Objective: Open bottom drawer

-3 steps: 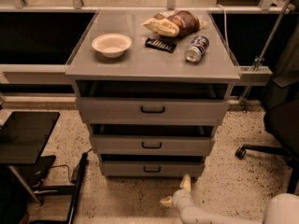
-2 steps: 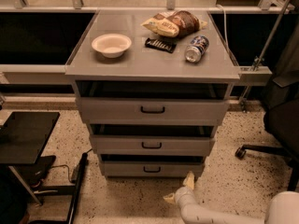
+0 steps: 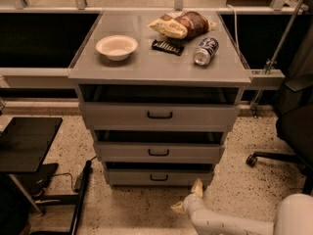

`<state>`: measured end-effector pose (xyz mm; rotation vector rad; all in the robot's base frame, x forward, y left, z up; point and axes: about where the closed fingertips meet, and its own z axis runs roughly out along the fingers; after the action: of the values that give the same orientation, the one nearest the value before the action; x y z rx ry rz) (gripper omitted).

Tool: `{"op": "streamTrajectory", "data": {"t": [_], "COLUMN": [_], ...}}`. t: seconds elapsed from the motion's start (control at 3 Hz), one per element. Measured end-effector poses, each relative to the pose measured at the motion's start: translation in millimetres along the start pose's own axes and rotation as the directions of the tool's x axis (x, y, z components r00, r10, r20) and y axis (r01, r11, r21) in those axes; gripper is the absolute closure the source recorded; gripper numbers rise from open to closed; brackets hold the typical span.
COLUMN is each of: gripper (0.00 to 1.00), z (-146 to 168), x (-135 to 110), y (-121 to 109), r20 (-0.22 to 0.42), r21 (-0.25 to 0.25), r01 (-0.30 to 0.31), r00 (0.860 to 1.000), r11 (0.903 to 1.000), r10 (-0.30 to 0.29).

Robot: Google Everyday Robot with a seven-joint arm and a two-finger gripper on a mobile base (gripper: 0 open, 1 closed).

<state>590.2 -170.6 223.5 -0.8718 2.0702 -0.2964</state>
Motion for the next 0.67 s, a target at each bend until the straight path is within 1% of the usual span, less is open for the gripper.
{"op": "streamTrajectory", "data": {"t": [0.33,0.67], "gripper": [0.0,0.0], "z": [15.6,14.0], "x": [-45.0,-44.5], "y": [-53.9,-52.4], "r20": [-0.015,-0.015], "r21": [-0.078,-0.078], "r01": [0.161,0.161], "r00": [0.986,0.986], "r11": [0.9838,0.9838], "r10": [-0.163,-0.163]}}
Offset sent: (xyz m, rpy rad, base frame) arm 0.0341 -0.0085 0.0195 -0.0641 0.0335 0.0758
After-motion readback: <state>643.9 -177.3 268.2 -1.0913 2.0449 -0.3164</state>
